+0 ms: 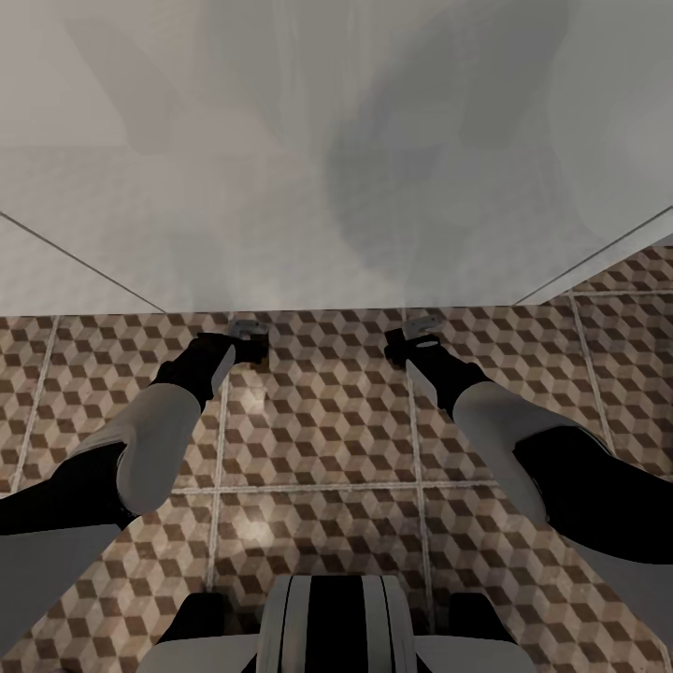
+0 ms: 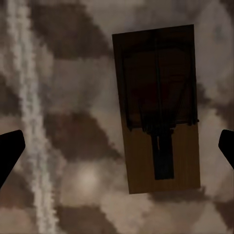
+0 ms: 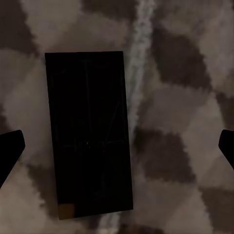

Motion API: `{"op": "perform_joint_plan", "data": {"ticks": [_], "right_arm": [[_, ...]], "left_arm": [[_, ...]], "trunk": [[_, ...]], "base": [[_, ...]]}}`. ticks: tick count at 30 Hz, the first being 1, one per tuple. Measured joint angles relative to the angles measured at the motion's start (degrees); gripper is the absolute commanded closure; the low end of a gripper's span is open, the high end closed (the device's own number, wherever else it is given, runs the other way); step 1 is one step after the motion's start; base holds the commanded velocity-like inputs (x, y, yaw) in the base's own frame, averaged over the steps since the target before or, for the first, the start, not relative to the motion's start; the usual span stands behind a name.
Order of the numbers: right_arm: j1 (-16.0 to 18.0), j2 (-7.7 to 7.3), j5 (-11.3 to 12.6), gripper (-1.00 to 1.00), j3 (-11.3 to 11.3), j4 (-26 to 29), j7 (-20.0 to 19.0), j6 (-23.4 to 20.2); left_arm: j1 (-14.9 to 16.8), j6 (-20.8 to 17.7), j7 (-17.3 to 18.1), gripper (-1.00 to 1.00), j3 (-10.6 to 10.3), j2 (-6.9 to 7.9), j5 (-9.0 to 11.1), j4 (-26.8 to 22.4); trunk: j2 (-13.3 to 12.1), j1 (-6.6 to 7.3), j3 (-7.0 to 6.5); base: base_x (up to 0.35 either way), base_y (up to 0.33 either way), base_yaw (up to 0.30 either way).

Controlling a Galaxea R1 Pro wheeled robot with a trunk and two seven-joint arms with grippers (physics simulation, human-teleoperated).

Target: Take the four mousetraps from the cabinet in the bathroom and place them on the bathroom floor. Make sure all four end up on the same floor surface, and ensure that at least two of them are either under or directly next to the same bathroom sink.

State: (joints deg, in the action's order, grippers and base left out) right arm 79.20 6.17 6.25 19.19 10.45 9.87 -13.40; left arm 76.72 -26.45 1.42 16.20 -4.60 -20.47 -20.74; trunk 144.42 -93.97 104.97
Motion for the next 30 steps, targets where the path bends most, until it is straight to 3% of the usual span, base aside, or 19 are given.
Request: {"op": "perform_joint_plan", "data": {"ticks": [19,30], "right_arm": [[0.0,0.0,0.0,-1.0,0.0,0.0,0.0,0.0],[0.0,0.0,0.0,-1.0,0.0,0.0,0.0,0.0]], "left_arm": [[0.0,0.3,0.1,-1.0,0.0,0.0,0.0,0.0],[0.0,0.3,0.1,-1.0,0.0,0.0,0.0,0.0]], "trunk": [[0.0,-0.01,0.0],[0.0,-0.03,0.0]], "base": [[-0.01,0.0,0.0],[-0.277,0.0,0.0]]}}
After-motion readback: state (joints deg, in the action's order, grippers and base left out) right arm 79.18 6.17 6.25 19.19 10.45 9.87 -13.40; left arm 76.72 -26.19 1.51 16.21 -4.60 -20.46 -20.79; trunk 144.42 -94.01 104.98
